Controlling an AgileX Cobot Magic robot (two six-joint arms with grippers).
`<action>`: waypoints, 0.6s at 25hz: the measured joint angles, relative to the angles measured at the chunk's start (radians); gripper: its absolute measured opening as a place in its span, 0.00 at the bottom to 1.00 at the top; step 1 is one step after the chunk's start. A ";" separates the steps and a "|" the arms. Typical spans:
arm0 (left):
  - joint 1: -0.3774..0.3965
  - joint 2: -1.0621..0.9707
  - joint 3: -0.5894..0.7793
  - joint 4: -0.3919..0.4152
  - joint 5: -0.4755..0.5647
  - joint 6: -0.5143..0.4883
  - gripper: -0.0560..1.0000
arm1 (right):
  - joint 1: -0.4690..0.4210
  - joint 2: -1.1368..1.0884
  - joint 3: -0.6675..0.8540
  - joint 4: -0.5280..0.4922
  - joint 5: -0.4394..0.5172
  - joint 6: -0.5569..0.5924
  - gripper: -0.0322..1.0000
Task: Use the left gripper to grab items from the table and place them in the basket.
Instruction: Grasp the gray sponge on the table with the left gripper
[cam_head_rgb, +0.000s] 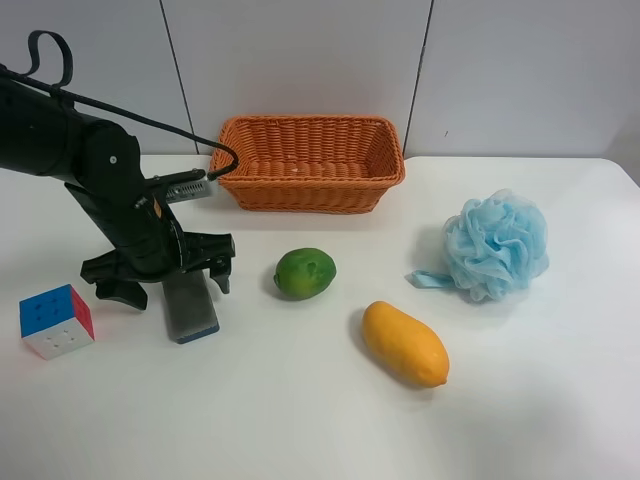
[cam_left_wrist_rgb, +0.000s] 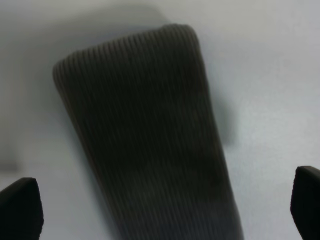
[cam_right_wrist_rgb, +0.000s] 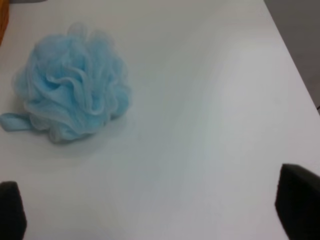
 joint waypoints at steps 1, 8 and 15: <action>0.000 0.007 0.000 0.000 -0.003 -0.003 0.99 | 0.000 0.000 0.000 0.000 0.000 0.000 0.99; 0.000 0.056 0.000 0.000 -0.037 -0.029 0.99 | 0.000 0.000 0.000 0.000 0.000 0.000 0.99; 0.000 0.062 0.000 0.000 -0.051 -0.029 0.79 | 0.000 0.000 0.000 0.000 0.000 0.000 0.99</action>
